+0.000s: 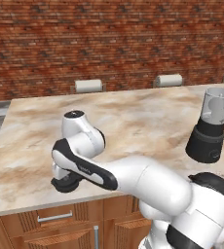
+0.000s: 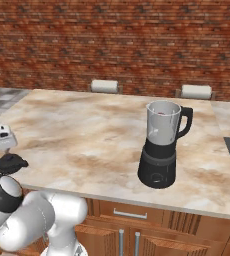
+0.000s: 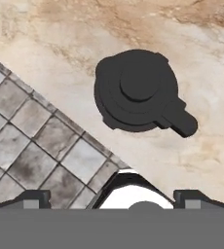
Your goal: Grab the onion and lime from the fridge, place them in the blender, close the lid, and turn on the blender to create a marinade.
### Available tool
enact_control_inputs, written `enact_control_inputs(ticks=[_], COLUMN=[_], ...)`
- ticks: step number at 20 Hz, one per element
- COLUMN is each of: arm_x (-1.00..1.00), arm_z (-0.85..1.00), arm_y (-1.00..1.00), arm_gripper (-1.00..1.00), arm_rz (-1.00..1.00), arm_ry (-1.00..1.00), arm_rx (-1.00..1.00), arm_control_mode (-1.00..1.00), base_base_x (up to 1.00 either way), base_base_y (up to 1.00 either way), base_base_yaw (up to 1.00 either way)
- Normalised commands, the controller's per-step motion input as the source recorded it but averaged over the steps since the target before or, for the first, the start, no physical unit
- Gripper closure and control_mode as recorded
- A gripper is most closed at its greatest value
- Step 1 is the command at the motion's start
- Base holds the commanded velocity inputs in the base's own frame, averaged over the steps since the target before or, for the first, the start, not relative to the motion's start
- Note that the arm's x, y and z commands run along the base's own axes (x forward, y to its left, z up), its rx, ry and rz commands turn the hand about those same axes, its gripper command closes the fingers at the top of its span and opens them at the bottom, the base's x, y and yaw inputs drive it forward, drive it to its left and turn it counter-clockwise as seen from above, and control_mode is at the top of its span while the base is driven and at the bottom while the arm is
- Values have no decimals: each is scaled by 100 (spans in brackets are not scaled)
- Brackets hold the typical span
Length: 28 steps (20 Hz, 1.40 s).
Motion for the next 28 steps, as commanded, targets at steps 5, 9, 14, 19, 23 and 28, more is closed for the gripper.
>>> enact_control_inputs(ticks=[5,9,14,19,23,28], arm_x=[43,35,33,27,21,2], arm_z=[-30,-37,-29,-13,-16,-35], arm_y=[22,20,16,1,0,0], arm_gripper=[-100,-100,-100,-100,-100,-100], arm_rz=[0,0,0,-1,-1,0], arm_ry=[0,0,0,0,0,0], arm_rx=[-1,-1,-1,0,0,0], arm_control_mode=[-100,-100,-100,-100,-100,-100], base_base_x=[0,0,0,0,0,0], base_base_y=[0,0,0,0,0,0], base_base_yaw=[0,0,0,0,0,0])
